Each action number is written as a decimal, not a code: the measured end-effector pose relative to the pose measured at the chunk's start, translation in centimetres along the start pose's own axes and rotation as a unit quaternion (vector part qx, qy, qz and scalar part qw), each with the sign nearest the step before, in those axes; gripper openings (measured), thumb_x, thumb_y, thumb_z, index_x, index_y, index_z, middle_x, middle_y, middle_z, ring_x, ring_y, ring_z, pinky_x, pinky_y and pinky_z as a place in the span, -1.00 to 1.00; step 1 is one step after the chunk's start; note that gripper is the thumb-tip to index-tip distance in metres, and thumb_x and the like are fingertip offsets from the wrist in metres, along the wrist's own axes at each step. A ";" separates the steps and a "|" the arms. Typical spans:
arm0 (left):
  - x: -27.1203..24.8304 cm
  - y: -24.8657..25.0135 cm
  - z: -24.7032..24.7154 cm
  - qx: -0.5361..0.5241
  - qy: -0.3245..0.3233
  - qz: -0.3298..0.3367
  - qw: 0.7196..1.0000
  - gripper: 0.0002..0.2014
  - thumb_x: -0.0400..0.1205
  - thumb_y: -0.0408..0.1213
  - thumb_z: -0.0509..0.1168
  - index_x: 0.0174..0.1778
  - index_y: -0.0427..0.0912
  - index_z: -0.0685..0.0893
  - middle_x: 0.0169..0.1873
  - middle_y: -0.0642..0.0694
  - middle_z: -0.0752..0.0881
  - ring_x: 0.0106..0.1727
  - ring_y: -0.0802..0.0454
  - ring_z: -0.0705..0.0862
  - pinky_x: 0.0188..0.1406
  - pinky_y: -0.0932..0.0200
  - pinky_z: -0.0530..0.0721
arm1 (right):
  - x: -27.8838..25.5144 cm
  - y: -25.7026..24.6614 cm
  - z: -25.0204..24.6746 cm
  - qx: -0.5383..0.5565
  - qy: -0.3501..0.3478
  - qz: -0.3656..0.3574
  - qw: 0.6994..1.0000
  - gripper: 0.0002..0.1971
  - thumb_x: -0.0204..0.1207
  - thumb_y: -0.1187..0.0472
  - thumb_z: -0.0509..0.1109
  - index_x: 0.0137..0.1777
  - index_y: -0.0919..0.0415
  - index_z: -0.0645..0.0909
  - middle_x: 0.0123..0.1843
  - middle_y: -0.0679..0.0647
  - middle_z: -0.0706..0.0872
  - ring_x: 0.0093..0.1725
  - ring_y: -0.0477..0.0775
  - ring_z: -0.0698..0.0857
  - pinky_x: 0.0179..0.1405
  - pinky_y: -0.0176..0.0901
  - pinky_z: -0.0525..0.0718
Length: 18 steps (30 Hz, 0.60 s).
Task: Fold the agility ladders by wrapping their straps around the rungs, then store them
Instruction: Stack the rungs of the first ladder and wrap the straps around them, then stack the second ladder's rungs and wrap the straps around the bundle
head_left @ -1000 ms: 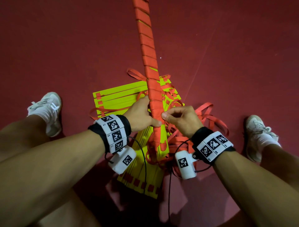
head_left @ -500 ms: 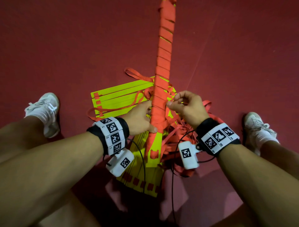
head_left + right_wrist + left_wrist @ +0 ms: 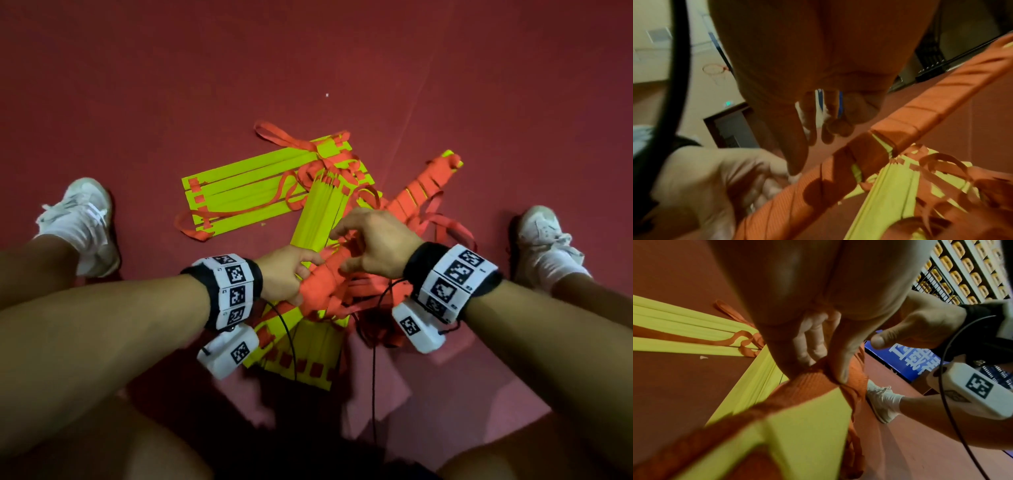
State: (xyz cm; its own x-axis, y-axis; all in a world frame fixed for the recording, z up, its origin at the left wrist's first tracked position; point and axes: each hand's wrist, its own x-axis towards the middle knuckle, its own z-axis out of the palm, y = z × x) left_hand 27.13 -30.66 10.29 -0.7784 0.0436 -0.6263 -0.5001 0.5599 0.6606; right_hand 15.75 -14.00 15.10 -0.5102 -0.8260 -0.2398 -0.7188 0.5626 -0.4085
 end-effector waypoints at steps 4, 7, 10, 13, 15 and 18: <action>0.8 -0.8 0.7 0.028 -0.023 -0.013 0.999 -0.28 0.40 -0.79 0.38 0.43 -0.12 0.60 -0.19 -0.10 0.74 -0.26 -0.02 0.62 -0.31 0.19 0.53 | -0.4 0.1 1.8 -0.088 -0.107 0.008 0.990 -0.42 0.30 0.02 0.68 0.34 0.01 0.66 0.27 0.06 0.71 0.26 0.17 0.67 0.20 0.04 0.66; 1.5 -1.7 1.1 0.053 -0.023 -0.022 0.998 -0.33 0.43 -0.76 0.34 0.28 0.06 0.65 -0.06 -0.17 0.82 -0.21 -0.02 0.64 -0.29 0.10 0.57 | -1.0 0.6 3.1 -0.126 -0.117 0.002 0.985 -0.44 0.31 0.00 0.66 0.33 -0.03 0.64 0.26 0.02 0.69 0.26 0.15 0.66 0.16 0.04 0.68; 1.9 -2.8 1.2 0.072 -0.025 -0.027 0.997 -0.41 0.51 -0.75 0.25 0.25 0.00 0.71 -0.14 -0.12 0.75 -0.27 0.02 0.60 -0.47 0.23 0.54 | -1.7 1.6 4.8 -0.144 -0.119 0.002 0.982 -0.51 0.33 0.03 0.61 0.28 -0.08 0.65 0.20 0.00 0.68 0.22 0.16 0.69 0.08 0.05 0.71; 1.9 -4.0 1.4 0.069 -0.044 -0.037 0.996 -0.47 0.57 -0.75 0.19 0.20 -0.03 0.69 -0.05 -0.17 0.73 -0.16 -0.02 0.63 -0.57 0.38 0.54 | -2.5 2.6 6.4 -0.146 -0.132 0.017 0.980 -0.53 0.38 0.05 0.53 0.31 -0.06 0.60 0.23 0.00 0.64 0.24 0.20 0.68 0.07 0.06 0.71; 1.8 -4.9 1.5 0.072 -0.057 -0.042 0.995 -0.44 0.58 -0.75 0.22 0.25 0.03 0.66 0.05 -0.18 0.73 -0.03 -0.04 0.64 -0.41 0.32 0.62 | -3.1 3.2 7.5 -0.153 -0.144 0.022 0.977 -0.47 0.39 -0.01 0.52 0.38 -0.05 0.55 0.29 0.01 0.61 0.26 0.22 0.67 0.08 0.11 0.72; 1.4 -6.2 1.9 0.058 -0.084 -0.037 0.994 -0.41 0.57 -0.78 0.22 0.39 -0.10 0.63 0.12 -0.30 0.80 -0.15 -0.04 0.64 -0.40 0.25 0.56 | -3.9 3.5 9.2 -0.171 -0.143 0.026 0.974 -0.44 0.43 -0.07 0.47 0.42 0.01 0.49 0.31 0.02 0.59 0.25 0.24 0.67 0.01 0.09 0.71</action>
State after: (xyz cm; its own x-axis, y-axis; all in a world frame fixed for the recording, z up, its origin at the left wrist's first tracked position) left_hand 29.85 -32.47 4.51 -0.6625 0.1313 -0.7375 -0.4985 0.6576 0.5649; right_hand 19.60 -9.11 6.53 -0.4316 -0.7451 -0.5085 -0.8362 0.5420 -0.0844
